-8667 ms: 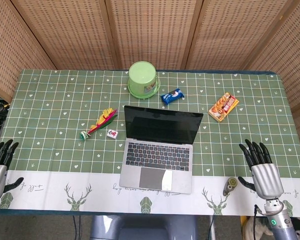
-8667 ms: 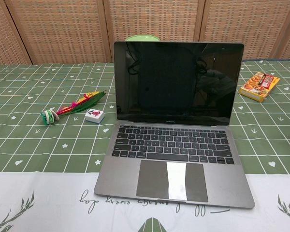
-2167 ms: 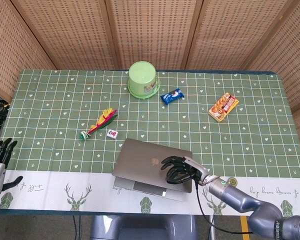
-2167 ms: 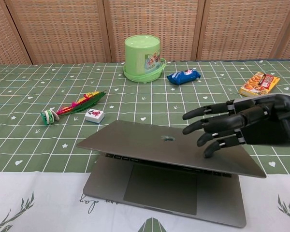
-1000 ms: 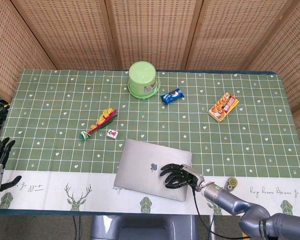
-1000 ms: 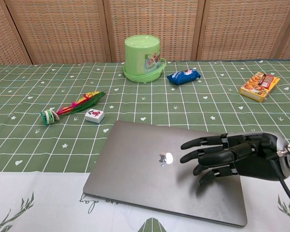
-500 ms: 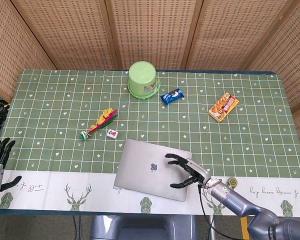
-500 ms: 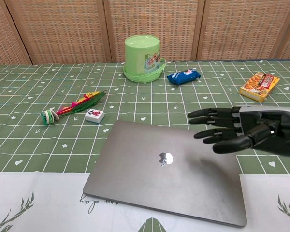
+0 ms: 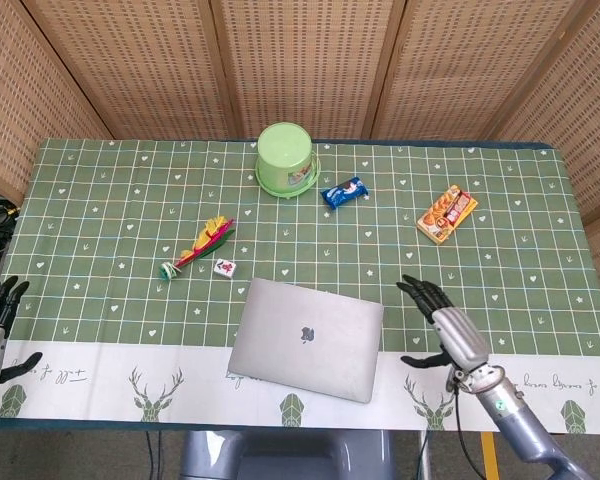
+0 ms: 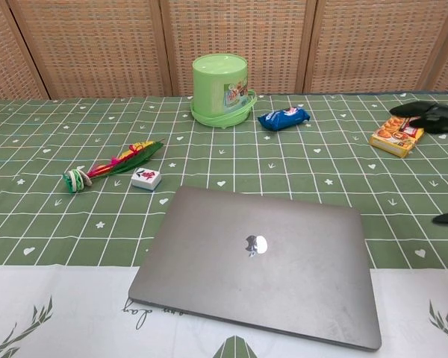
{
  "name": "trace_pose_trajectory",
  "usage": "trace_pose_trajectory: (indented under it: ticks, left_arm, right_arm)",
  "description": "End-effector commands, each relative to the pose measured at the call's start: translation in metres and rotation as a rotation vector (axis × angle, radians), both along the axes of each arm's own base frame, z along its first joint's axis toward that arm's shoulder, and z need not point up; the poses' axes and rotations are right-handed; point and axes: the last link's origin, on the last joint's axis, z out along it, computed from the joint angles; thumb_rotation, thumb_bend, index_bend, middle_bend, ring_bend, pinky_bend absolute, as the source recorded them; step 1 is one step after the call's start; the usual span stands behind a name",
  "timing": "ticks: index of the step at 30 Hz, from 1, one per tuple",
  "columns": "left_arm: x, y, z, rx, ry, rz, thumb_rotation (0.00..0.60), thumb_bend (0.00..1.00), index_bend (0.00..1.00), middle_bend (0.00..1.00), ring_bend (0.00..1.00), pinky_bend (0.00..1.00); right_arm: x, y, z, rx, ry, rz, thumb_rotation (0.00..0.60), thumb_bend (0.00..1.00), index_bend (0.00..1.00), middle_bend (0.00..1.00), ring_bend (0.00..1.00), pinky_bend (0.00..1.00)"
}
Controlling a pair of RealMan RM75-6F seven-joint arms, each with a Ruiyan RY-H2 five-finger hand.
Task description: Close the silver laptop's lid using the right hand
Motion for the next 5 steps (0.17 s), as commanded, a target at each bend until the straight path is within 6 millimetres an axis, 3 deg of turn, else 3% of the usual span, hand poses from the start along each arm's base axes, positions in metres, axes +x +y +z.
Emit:
trace_pose_trajectory:
  ticks: [1, 5]
  left_arm:
    - [0.000, 0.000, 0.000, 0.001, -0.001, -0.001, 0.600, 0.00, 0.00, 0.00, 0.00, 0.00]
    - [-0.001, 0.000, -0.001, 0.000, 0.009, 0.006, 0.600, 0.00, 0.00, 0.00, 0.00, 0.00]
  right_arm:
    - [-0.033, 0.023, 0.024, -0.262, 0.201, -0.008, 0.600, 0.17, 0.00, 0.00, 0.00, 0.00]
    - [-0.045, 0.031, 0.034, -0.379, 0.295, -0.024, 0.600, 0.17, 0.00, 0.00, 0.00, 0.00]
